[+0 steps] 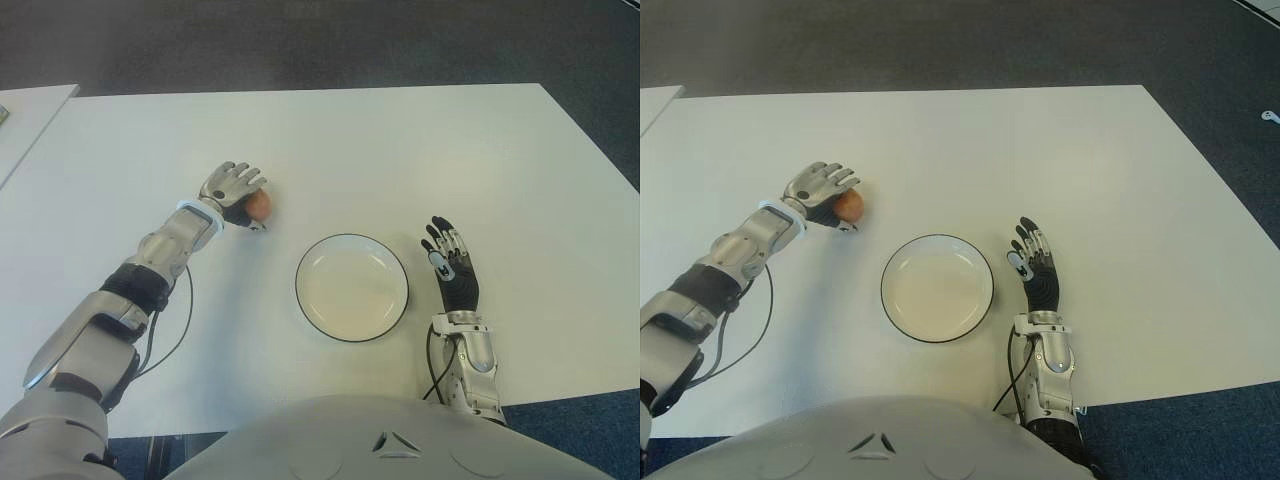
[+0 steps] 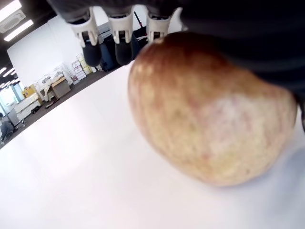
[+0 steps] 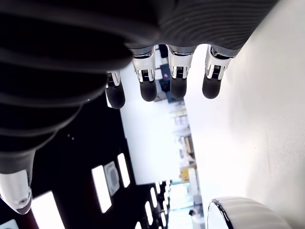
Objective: Put the apples into the plate.
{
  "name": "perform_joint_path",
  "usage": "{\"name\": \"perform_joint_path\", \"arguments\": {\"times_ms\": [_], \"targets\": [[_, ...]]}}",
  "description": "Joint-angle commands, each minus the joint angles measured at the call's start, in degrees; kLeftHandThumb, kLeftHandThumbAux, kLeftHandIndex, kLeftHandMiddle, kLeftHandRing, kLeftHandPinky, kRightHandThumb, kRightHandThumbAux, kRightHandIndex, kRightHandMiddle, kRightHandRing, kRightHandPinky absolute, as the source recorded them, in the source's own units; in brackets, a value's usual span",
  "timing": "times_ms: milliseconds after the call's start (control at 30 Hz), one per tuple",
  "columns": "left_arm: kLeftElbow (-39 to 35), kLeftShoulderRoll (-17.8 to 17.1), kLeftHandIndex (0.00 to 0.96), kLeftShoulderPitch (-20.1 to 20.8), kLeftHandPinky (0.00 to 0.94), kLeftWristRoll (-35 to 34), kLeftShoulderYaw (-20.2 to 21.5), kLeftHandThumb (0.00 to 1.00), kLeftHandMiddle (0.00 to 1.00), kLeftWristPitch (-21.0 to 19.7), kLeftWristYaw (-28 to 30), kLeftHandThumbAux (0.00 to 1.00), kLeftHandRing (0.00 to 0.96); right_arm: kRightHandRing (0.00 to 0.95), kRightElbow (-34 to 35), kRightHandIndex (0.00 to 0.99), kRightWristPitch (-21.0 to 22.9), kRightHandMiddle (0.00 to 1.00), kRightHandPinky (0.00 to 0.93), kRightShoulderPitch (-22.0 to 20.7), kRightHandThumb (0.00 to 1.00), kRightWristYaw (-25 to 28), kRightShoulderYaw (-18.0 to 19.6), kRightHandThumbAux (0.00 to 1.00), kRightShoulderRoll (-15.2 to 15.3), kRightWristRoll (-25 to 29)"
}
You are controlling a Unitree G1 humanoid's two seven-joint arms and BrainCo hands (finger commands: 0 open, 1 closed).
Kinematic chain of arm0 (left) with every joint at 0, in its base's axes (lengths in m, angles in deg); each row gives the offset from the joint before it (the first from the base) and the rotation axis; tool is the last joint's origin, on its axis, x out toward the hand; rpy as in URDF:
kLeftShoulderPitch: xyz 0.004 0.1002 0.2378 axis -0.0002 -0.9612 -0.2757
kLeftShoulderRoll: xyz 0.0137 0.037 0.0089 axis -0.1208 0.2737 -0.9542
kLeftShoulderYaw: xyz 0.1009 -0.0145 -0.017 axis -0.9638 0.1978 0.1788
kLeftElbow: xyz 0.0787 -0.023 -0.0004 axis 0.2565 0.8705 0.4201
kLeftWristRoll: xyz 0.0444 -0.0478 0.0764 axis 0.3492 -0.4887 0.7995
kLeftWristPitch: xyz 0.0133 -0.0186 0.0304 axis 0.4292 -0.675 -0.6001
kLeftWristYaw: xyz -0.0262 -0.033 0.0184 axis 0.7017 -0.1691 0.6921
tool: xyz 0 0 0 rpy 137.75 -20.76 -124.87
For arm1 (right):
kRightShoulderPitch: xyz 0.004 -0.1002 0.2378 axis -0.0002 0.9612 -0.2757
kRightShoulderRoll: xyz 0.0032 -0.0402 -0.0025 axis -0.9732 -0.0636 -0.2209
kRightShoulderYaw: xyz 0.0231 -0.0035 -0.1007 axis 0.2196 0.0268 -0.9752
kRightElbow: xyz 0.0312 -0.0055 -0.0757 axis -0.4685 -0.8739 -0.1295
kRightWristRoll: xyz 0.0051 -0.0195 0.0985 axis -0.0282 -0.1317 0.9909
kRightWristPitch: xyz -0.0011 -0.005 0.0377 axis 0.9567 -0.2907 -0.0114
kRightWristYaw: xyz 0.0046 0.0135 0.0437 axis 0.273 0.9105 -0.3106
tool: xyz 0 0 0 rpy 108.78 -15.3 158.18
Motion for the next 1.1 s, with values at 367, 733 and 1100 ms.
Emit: {"name": "perform_joint_path", "arguments": {"times_ms": [367, 733, 1100], "targets": [[5.3, -1.1, 0.000, 1.7, 0.002, 0.6, -3.9, 0.390, 0.000, 0.5, 0.3, 0.341, 0.000, 0.046, -6.0, 0.124, 1.4, 0.094, 0.055, 1.7, 0.192, -0.2, 1.5, 0.549, 0.8, 0.0], [5.4, 2.5, 0.109, -0.6, 0.262, -10.2, 1.8, 0.513, 0.145, -2.9, 8.0, 0.410, 0.166, 0.068, -6.4, 0.164, 1.0, 0.117, 0.081, 1.1, 0.214, 0.5, 2.2, 0.549, 1.5, 0.7], [5.1, 5.4, 0.293, -1.7, 0.396, -16.3, 3.8, 0.640, 0.359, -8.3, 12.5, 0.463, 0.369, 0.079, -7.5, 0.169, -0.4, 0.129, 0.072, -0.1, 0.221, 0.6, 3.3, 0.544, 1.8, 0.9]]}}
